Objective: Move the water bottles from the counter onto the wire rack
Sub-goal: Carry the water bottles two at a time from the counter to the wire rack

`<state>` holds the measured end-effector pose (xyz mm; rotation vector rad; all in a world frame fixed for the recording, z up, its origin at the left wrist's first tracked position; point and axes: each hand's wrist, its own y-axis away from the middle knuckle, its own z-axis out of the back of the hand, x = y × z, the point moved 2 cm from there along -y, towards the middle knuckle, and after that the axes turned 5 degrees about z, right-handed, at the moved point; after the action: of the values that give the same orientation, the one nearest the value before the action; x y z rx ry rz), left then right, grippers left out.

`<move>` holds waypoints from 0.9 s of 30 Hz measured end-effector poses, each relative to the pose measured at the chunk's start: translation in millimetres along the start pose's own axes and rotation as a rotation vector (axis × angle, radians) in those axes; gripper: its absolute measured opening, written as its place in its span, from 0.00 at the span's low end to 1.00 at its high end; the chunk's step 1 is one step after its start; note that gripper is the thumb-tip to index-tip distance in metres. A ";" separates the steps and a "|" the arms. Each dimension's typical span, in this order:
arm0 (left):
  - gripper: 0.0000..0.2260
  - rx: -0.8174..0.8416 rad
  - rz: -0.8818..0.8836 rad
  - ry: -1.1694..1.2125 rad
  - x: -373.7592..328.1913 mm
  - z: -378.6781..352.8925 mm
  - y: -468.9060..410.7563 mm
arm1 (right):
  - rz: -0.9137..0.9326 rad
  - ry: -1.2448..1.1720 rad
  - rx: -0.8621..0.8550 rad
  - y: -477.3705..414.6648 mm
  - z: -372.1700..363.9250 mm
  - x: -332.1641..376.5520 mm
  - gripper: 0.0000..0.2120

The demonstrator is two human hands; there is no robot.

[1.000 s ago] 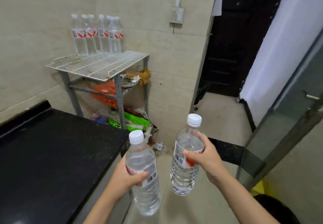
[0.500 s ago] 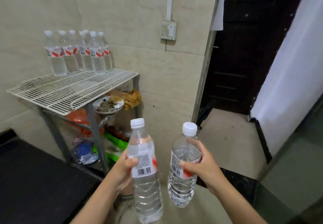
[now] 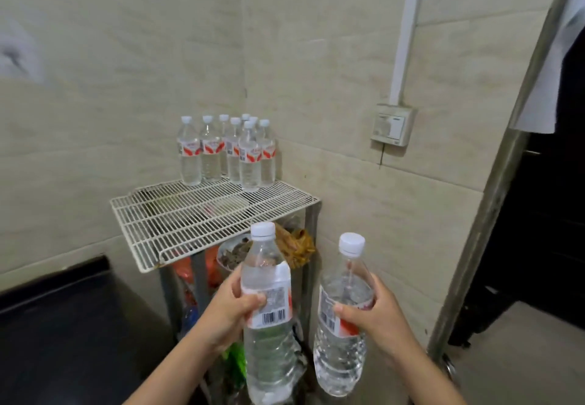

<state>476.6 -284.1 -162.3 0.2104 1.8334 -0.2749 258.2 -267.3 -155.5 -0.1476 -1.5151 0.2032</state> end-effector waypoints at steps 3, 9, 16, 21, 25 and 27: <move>0.40 -0.081 -0.068 -0.044 -18.7 17.9 -42.1 | 0.068 -0.006 0.041 -56.8 -6.7 3.9 0.30; 0.31 -0.190 -0.141 -0.099 -58.0 54.3 -131.1 | 0.166 0.003 0.114 -171.0 -24.9 17.9 0.39; 0.21 -0.359 -0.249 -0.225 -107.8 108.1 -225.1 | 0.253 0.007 0.120 -286.2 -46.4 45.5 0.40; 0.39 -0.487 -0.236 -0.284 -117.5 153.9 -265.0 | 0.248 -0.067 0.241 -356.4 -78.8 44.7 0.28; 0.26 -0.573 -0.181 -0.320 -112.3 189.9 -283.9 | 0.210 -0.102 0.294 -398.2 -116.1 28.1 0.29; 0.29 -0.608 -0.148 -0.332 -108.2 206.6 -288.3 | 0.184 -0.084 0.327 -409.7 -134.3 17.9 0.32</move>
<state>614.2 -620.7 -89.7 -0.3756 1.5241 0.1472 409.7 -658.4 -54.1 -0.0169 -1.5304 0.6060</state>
